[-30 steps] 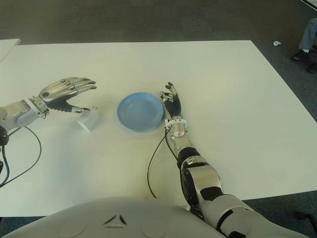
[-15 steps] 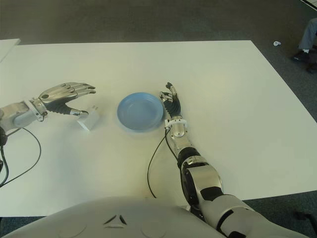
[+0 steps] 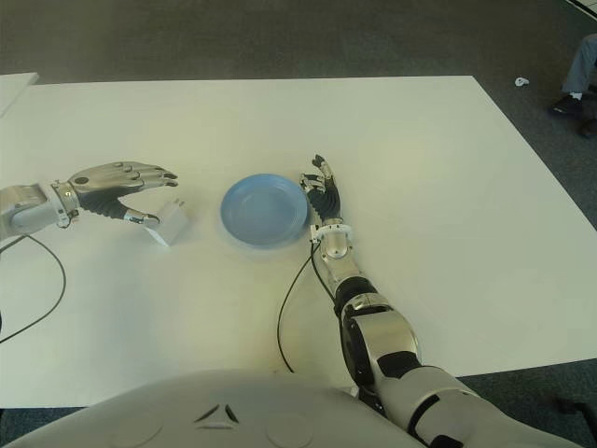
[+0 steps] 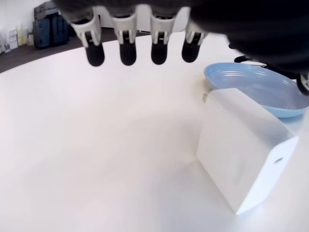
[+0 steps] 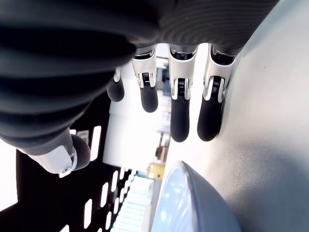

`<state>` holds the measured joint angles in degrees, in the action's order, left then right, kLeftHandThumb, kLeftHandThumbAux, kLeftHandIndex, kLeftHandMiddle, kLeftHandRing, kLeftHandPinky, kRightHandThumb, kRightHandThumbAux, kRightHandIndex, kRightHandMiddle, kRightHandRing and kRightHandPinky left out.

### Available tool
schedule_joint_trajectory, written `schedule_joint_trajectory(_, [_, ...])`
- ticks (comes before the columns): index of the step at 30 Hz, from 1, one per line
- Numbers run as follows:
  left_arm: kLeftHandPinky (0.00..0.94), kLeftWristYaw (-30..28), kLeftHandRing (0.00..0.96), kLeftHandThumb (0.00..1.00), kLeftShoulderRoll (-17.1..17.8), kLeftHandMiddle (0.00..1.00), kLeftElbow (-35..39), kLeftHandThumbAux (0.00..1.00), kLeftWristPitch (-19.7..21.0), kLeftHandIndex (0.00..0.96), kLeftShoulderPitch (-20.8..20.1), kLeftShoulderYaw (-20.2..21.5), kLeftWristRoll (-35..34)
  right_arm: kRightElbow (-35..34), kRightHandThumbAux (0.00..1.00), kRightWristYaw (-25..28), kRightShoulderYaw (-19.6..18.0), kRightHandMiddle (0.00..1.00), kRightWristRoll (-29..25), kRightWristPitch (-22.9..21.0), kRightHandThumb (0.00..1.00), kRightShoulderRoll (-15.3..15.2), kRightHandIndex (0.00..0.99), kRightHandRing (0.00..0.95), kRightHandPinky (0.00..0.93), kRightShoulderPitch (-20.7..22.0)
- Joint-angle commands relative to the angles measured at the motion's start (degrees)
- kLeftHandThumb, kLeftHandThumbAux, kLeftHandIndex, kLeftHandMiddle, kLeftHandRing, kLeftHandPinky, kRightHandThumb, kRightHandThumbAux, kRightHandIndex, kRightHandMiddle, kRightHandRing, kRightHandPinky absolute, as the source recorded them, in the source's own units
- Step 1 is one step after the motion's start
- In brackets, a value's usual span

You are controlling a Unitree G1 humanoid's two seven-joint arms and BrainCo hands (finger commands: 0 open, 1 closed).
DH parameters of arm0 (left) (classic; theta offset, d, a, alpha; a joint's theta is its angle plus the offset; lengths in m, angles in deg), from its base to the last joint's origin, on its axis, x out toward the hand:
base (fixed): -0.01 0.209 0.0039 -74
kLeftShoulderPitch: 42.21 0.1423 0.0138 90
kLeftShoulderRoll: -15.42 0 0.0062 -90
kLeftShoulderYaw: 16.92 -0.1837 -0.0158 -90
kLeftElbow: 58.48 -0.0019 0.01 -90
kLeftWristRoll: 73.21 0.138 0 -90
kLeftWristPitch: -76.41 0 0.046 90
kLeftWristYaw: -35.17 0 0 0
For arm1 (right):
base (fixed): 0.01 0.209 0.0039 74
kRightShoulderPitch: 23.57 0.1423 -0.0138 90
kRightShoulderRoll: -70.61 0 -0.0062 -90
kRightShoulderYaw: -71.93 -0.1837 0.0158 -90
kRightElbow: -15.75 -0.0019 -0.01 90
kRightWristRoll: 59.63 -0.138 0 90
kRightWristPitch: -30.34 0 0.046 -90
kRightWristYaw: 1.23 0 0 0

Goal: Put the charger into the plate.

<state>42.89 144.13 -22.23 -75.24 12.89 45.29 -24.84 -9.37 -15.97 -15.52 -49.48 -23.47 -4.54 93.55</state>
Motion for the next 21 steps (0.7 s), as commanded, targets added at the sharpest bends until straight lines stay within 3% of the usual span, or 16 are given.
schedule_joint_trajectory(1, [0.000, -3.2, 0.000, 0.438, 1.2, 0.000, 1.6, 0.094, -0.6, 0.000, 0.9, 0.0, -0.8, 4.6, 0.529, 0.0, 0.5, 0.159, 0.7, -4.9, 0.000, 0.1, 0.000, 0.288, 0.355, -7.6])
schedule_joint_trajectory(14, [0.000, -10.5, 0.000, 0.413, 2.8, 0.000, 4.6, 0.085, -0.5, 0.000, 1.6, 0.8, -3.4, 4.4, 0.545, 0.0, 0.9, 0.180, 0.6, -5.3, 0.000, 0.1, 0.000, 0.297, 0.342, -7.4])
schedule_joint_trajectory(21, [0.000, -10.4, 0.000, 0.410, 3.3, 0.000, 6.1, 0.085, 0.0, 0.000, 2.1, 1.4, -2.7, 4.4, 0.536, -0.3, 1.2, 0.172, 0.9, -5.2, 0.000, 0.0, 0.000, 0.292, 0.355, -7.4])
